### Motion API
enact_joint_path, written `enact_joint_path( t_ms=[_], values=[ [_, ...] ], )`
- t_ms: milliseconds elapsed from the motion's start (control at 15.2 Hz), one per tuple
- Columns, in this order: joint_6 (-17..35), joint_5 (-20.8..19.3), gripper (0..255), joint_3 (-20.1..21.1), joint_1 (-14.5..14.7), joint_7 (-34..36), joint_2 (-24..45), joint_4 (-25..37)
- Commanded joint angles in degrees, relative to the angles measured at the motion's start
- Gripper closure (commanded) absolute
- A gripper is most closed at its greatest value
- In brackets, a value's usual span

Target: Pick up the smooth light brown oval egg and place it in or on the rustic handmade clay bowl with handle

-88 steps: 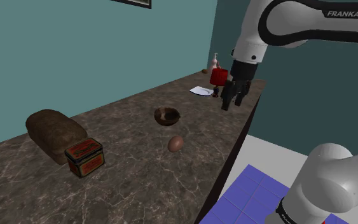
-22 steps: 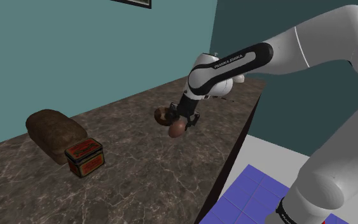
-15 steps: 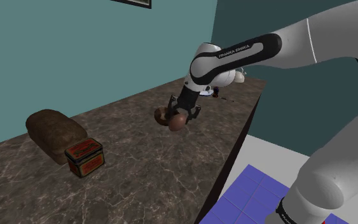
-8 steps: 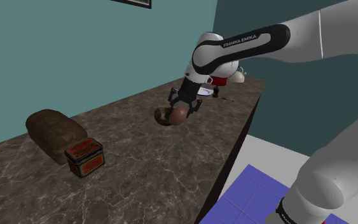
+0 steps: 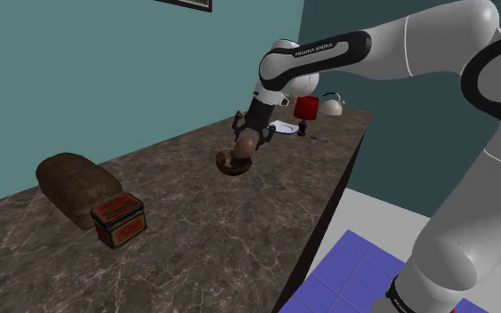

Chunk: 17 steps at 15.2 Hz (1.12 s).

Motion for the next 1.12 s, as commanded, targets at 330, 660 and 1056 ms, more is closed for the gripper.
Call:
enact_joint_path(
  t_ms=[330, 660, 1056],
  values=[
    [-4.8, -2.6, 255, -2.0, -1.9, -2.2, 14.2, 18.2],
    [-10.7, -4.2, 255, -3.1, -2.8, -3.1, 26.0, 35.4],
    [-10.8, -4.7, 255, -3.4, -3.1, -3.9, 31.3, 40.5]
  ],
)
